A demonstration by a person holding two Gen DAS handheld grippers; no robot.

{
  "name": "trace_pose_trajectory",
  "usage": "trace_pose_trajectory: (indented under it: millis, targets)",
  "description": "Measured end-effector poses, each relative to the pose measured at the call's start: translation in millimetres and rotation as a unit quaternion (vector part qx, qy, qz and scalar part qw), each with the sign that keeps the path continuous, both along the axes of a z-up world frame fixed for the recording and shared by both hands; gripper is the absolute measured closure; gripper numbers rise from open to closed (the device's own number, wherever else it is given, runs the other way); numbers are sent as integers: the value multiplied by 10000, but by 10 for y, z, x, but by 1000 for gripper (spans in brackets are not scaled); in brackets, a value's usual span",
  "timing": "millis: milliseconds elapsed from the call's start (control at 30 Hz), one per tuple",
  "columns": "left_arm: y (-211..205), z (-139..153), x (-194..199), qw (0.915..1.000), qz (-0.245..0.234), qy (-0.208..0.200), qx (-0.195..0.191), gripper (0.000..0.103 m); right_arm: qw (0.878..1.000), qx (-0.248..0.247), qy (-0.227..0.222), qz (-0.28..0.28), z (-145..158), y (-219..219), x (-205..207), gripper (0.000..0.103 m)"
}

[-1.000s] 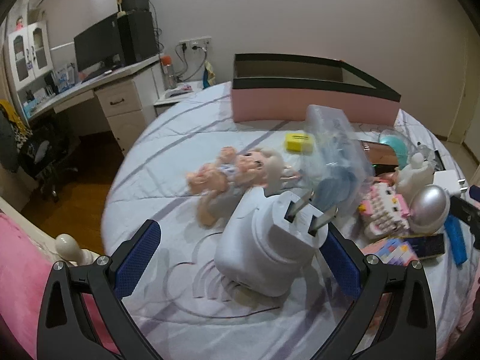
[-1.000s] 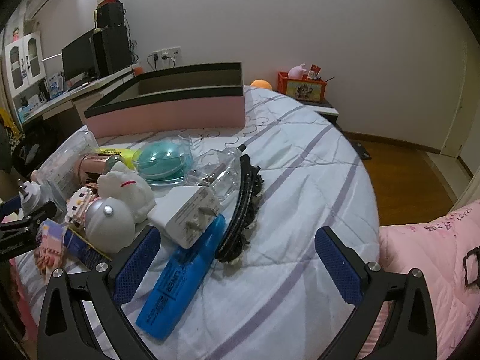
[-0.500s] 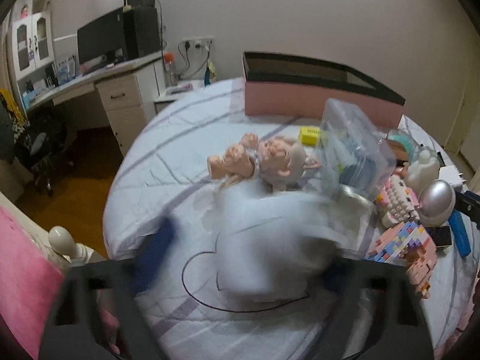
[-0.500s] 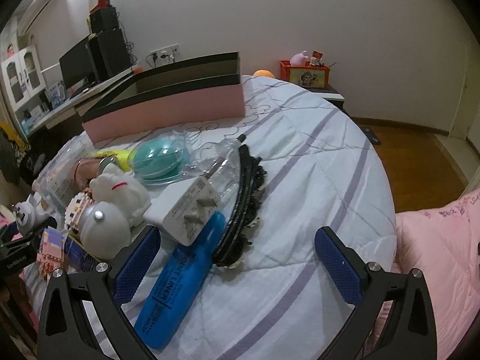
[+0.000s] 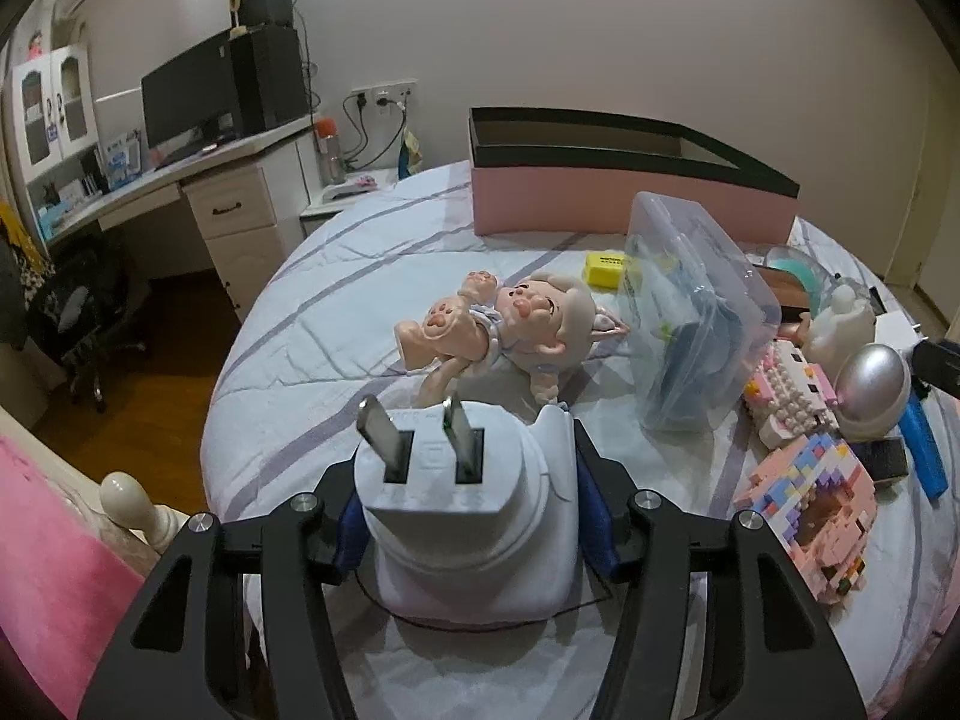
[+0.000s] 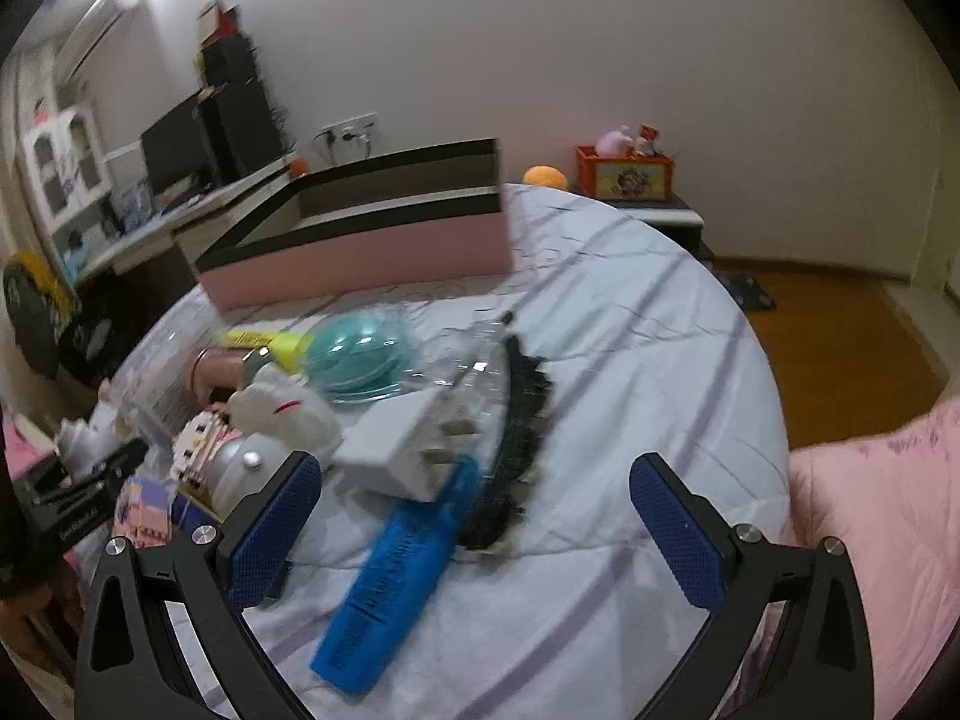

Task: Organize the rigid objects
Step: 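Grasp the white plug with the right tool while the left tool holds the adapter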

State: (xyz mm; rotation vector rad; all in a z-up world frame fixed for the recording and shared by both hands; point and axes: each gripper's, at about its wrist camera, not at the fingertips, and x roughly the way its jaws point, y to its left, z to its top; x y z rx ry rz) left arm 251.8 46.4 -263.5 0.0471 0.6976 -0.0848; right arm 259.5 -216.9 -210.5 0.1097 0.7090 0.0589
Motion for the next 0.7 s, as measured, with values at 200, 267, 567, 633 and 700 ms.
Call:
trace_pose_trajectory:
  millis: [200, 267, 567, 633, 700]
  targets:
    - [58, -37, -55, 9997, -154, -163, -99, 34, 9995, -216, 51, 216, -34, 225, 140, 37]
    - [72, -57, -59, 9995, -173, -202, -161, 22, 9994, -227, 39, 257, -34, 250, 161, 42]
    - [129, -46, -127, 9988, -352, -264, -237, 12, 9991, -262, 189, 281, -50, 300, 203, 43]
    - [153, -45, -147, 9986, -369, -293, -260, 12, 9987, -348, 201, 320, -34, 329, 188, 44]
    - [156, -59, -156, 9984, -407, -318, -212, 12, 9985, -363, 208, 349, -31, 334, 172, 47]
